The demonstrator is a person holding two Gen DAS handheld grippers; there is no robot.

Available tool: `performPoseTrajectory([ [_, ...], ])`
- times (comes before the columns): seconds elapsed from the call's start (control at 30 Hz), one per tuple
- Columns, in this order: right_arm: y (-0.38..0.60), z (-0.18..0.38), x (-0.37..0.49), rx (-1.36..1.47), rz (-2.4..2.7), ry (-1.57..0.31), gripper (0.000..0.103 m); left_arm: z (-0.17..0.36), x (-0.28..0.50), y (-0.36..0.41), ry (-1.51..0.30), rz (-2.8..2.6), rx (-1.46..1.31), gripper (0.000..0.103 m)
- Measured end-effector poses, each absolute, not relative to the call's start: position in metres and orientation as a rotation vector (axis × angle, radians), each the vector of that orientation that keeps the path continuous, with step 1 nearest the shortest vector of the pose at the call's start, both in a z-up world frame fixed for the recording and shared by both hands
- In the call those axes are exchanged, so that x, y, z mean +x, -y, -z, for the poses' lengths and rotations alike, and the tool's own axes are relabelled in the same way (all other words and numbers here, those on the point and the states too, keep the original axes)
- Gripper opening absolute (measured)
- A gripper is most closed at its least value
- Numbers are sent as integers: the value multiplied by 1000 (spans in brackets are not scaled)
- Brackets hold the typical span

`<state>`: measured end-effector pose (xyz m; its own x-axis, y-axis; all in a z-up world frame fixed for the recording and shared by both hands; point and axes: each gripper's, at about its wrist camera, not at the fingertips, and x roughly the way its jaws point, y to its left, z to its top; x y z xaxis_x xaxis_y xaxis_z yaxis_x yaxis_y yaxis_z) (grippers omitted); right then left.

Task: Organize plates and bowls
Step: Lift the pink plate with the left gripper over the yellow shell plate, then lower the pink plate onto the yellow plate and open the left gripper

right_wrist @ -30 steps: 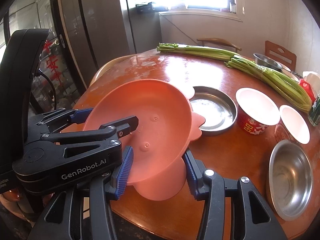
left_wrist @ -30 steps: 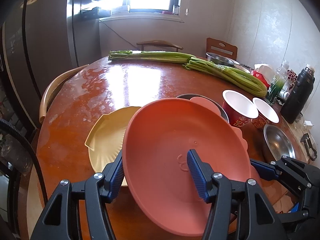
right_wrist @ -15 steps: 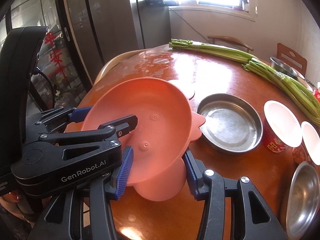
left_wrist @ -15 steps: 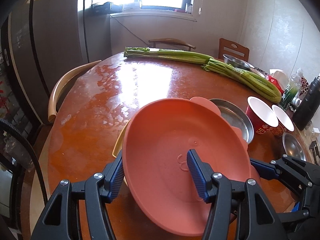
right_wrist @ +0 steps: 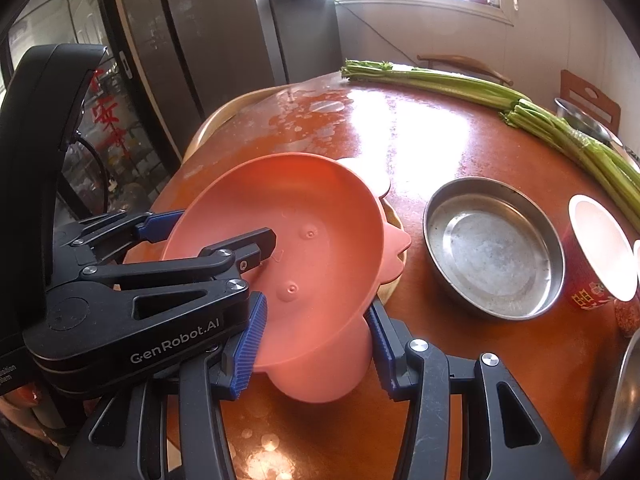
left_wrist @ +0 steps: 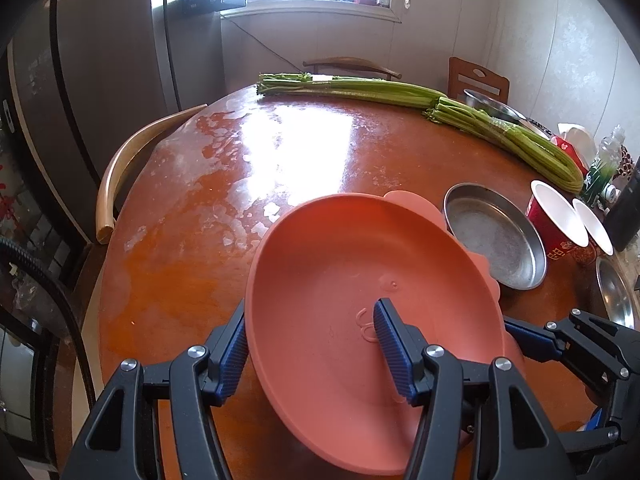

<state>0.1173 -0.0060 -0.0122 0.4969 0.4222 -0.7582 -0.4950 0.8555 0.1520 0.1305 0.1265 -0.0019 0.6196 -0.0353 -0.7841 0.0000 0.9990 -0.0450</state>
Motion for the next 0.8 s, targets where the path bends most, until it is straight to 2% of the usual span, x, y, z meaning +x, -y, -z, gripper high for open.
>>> performPoseTrajectory([
  [0.8,4,10,119,-99,-556,-888,52,8,146,-135,-919,15,-63,60],
])
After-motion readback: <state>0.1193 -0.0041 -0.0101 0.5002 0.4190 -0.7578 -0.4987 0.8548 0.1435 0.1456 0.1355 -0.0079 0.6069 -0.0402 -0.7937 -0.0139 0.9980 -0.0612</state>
